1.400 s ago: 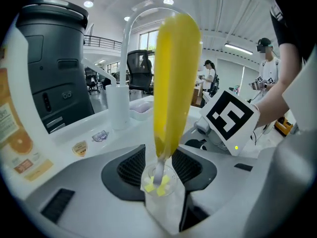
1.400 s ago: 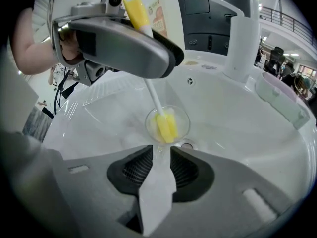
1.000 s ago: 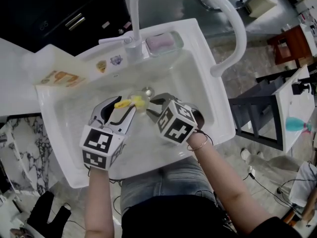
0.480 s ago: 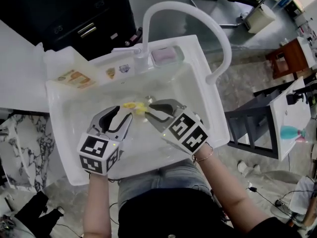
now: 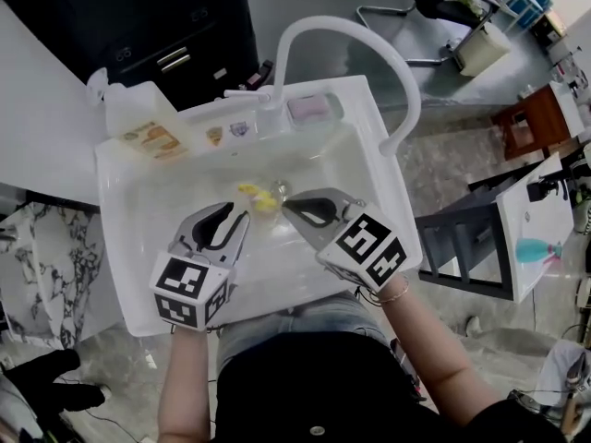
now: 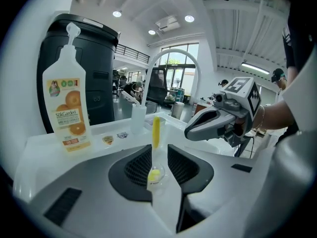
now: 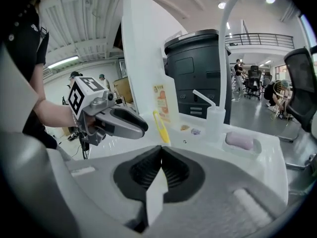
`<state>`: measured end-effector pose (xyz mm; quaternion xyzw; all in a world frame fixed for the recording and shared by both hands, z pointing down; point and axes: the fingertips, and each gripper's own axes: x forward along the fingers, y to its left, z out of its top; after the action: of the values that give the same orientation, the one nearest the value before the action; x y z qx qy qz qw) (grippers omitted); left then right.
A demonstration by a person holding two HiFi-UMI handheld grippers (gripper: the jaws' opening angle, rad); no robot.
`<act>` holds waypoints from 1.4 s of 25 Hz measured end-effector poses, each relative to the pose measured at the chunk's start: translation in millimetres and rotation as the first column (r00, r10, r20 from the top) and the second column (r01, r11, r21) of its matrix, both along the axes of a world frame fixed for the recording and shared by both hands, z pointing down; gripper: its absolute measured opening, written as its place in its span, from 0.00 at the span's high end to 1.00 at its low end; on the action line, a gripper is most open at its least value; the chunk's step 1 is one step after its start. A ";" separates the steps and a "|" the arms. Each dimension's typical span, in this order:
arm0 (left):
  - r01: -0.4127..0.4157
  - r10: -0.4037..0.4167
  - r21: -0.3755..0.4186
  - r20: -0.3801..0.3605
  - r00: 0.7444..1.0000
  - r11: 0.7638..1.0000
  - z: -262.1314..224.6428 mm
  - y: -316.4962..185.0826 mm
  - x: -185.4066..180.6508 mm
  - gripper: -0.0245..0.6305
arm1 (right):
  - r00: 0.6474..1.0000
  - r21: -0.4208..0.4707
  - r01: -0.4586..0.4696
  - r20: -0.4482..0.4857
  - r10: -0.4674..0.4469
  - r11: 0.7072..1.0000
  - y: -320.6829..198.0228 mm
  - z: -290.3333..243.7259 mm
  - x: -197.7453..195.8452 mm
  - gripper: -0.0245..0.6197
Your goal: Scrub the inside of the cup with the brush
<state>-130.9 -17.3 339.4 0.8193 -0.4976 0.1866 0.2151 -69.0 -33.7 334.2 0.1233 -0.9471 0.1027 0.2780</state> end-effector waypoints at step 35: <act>-0.052 0.049 -0.019 -0.116 0.992 0.998 -9.5 20.3 33.9 0.94 | 0.993 0.064 0.106 -0.059 -0.103 0.992 25.7 -31.7 13.6 0.96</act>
<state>-97.0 3.0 330.0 0.8386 -0.4613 0.1498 0.2480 -55.4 -8.0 302.5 0.0857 -0.9471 0.0526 0.3047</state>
